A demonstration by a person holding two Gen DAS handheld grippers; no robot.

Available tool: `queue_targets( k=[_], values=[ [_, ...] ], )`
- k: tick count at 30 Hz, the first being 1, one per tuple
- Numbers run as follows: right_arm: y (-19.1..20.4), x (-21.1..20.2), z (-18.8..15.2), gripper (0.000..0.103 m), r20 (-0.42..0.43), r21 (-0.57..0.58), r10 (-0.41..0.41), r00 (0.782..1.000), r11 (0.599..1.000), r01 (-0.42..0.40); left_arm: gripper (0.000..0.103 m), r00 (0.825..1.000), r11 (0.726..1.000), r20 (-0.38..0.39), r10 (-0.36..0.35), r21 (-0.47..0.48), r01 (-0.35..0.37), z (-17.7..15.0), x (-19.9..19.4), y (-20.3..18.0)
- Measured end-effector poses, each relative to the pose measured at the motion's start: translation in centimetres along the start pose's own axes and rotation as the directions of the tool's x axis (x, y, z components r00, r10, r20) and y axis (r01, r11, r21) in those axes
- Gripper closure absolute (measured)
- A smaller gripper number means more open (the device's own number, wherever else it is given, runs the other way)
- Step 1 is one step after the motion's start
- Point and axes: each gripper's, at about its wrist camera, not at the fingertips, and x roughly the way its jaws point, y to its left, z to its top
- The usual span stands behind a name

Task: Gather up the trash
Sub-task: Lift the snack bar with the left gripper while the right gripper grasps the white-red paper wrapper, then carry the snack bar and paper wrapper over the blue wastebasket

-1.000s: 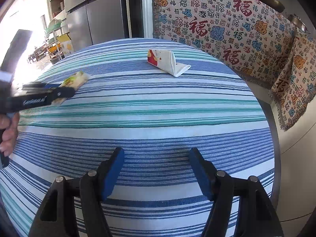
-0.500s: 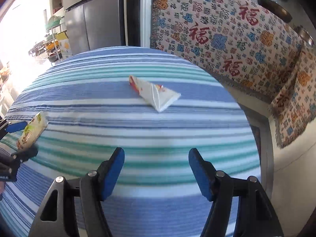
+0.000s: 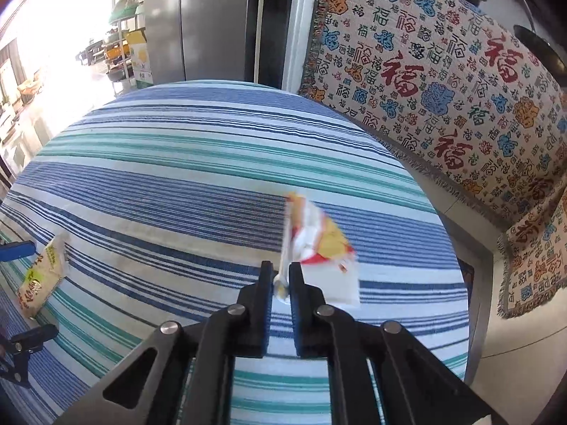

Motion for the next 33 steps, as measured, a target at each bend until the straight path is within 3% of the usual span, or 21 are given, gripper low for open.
queue_targets(
  k=[9, 14, 21, 23, 26, 27, 28, 33],
  values=[
    [2.2, -7.3, -7.7, 0.095, 0.017, 0.202, 0.056, 0.998, 0.978, -0.058, 0.006, 1.000, 1.000, 0.000, 0.008, -0.006, -0.008, 0.2, 0.2, 0.0],
    [4.3, -9.7, -10.7, 0.095, 0.030, 0.221, 0.033, 0.999, 0.975, -0.038, 0.006, 1.000, 1.000, 0.001, 0.012, -0.011, -0.012, 0.1, 0.2, 0.0],
    [5.2, -10.9, -12.3, 0.095, 0.033, 0.242, 0.024, 0.999, 0.970, -0.031, 0.009, 1.000, 1.000, 0.001, 0.005, -0.020, -0.005, 0.1, 0.0, 0.3],
    [5.0, -11.3, -12.5, 0.095, 0.036, 0.248, 0.022, 0.999, 0.968, -0.030, 0.022, 1.000, 0.999, 0.004, -0.028, -0.026, 0.028, 0.2, -0.5, 0.5],
    [4.6, -12.0, -12.8, 0.095, 0.039, 0.246, 0.011, 0.999, 0.969, -0.020, 0.056, 0.994, 0.993, 0.008, -0.109, -0.047, 0.109, 0.3, -1.4, 1.1],
    [4.5, -12.3, -12.9, 0.095, 0.042, 0.249, 0.009, 0.999, 0.968, -0.019, 0.080, 0.993, 0.992, 0.012, -0.120, -0.048, 0.120, 0.4, -1.7, 1.2],
    [4.3, -12.6, -13.1, 0.095, 0.045, 0.255, 0.007, 0.999, 0.967, -0.019, 0.086, 0.992, 0.990, 0.015, -0.129, -0.047, 0.129, 0.5, -1.9, 1.3],
    [2.5, -14.1, -14.2, 0.095, 0.065, 0.297, 0.010, 0.998, 0.955, -0.029, 0.090, 0.974, 0.973, 0.071, -0.215, -0.076, 0.220, 0.9, -4.0, 1.4]
  ],
)
